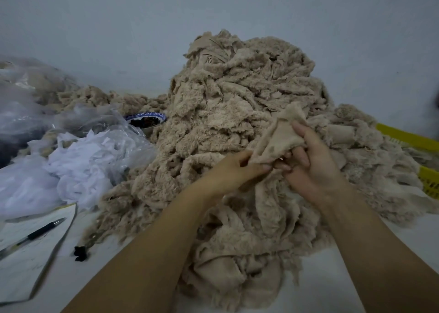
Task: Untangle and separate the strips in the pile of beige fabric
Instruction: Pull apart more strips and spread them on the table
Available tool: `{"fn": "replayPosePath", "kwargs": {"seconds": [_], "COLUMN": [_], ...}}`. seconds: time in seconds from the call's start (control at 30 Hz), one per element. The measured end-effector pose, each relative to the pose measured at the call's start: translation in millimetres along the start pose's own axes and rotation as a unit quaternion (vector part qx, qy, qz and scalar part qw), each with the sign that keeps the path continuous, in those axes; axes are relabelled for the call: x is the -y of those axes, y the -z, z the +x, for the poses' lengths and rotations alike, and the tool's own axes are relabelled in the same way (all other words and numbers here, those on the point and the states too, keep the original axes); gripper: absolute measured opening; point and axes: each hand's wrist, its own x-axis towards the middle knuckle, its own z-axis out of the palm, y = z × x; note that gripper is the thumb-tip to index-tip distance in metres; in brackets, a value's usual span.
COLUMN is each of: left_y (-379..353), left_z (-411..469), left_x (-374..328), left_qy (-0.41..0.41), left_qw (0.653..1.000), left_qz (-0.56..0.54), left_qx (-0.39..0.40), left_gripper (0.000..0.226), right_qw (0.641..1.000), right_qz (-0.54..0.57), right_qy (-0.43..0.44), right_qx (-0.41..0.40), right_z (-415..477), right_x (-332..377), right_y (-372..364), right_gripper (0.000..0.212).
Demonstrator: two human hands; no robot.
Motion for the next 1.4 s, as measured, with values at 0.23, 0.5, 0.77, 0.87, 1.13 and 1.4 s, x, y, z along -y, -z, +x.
{"fn": "replayPosePath", "kwargs": {"seconds": [0.23,0.5,0.77,0.87,1.13,1.4], "left_y": [16.8,34.7,41.8,47.3,44.7,18.1], "left_z": [7.9,-4.4,-2.3,-7.8,-17.0,-16.5], "left_x": [37.7,65.2,61.5,55.7,51.6,50.2], "left_qy": [0.024,0.016,0.019,0.026,-0.028,-0.010], "left_qw": [0.980,0.993,0.978,0.936,0.888,0.982], "left_qz": [-0.020,-0.047,-0.122,-0.309,-0.452,-0.157], "left_qx": [-0.194,-0.102,-0.168,-0.164,-0.083,-0.108], "left_gripper": [0.016,0.078,0.004,0.035,0.032,0.024], "right_qw": [0.989,0.976,0.973,0.972,0.986,0.843], "right_qz": [0.100,0.089,0.114,0.126,-0.054,-0.500], "right_qy": [-0.001,-0.052,-0.037,-0.038,-0.035,0.172], "right_qx": [-0.109,-0.192,-0.196,-0.194,-0.156,-0.100], "right_z": [1.2,6.7,7.6,7.1,4.5,-10.5], "right_x": [-25.2,-54.4,-52.6,-53.3,-59.5,-71.1], "right_y": [33.6,59.0,57.2,57.2,59.5,29.5], "right_gripper": [0.071,0.060,0.060,0.058,0.007,0.050]}}
